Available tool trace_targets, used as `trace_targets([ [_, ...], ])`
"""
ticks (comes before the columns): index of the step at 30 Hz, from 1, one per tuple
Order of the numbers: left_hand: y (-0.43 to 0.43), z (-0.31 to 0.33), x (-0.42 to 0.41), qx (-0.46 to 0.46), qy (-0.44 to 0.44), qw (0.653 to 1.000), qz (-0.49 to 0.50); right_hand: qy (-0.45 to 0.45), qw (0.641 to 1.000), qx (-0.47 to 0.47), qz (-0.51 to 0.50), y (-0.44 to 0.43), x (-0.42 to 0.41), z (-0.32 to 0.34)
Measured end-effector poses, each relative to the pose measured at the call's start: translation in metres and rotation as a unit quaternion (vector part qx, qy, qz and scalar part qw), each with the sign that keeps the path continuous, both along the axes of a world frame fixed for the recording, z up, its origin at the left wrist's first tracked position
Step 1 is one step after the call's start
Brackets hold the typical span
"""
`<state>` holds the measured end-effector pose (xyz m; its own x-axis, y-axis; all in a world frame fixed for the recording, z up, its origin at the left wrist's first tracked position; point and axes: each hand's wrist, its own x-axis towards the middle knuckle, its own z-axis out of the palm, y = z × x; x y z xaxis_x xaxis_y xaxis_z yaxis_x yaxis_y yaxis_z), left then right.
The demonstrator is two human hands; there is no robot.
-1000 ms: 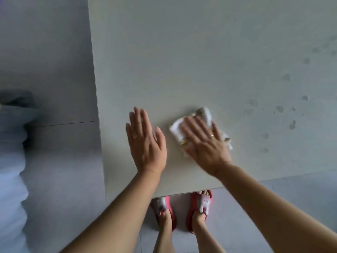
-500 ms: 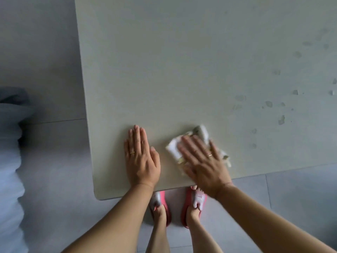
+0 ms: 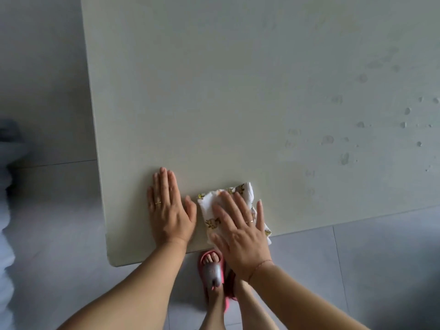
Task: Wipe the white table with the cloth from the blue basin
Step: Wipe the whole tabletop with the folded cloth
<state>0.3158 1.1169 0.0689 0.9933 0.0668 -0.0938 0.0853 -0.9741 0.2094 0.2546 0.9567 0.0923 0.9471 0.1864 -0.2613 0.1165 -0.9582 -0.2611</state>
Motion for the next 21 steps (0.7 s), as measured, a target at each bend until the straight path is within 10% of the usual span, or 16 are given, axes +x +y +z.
trace_targets([
  [13,0.0,-0.002,-0.003,0.005,-0.003,1.0,-0.006,-0.041,0.998,-0.036,0.011,-0.045,0.017,-0.017],
  [21,-0.001,-0.008,-0.003,0.023,-0.01,1.0,-0.004,0.03,0.916,-0.083,-0.391,-0.082,0.034,-0.014],
])
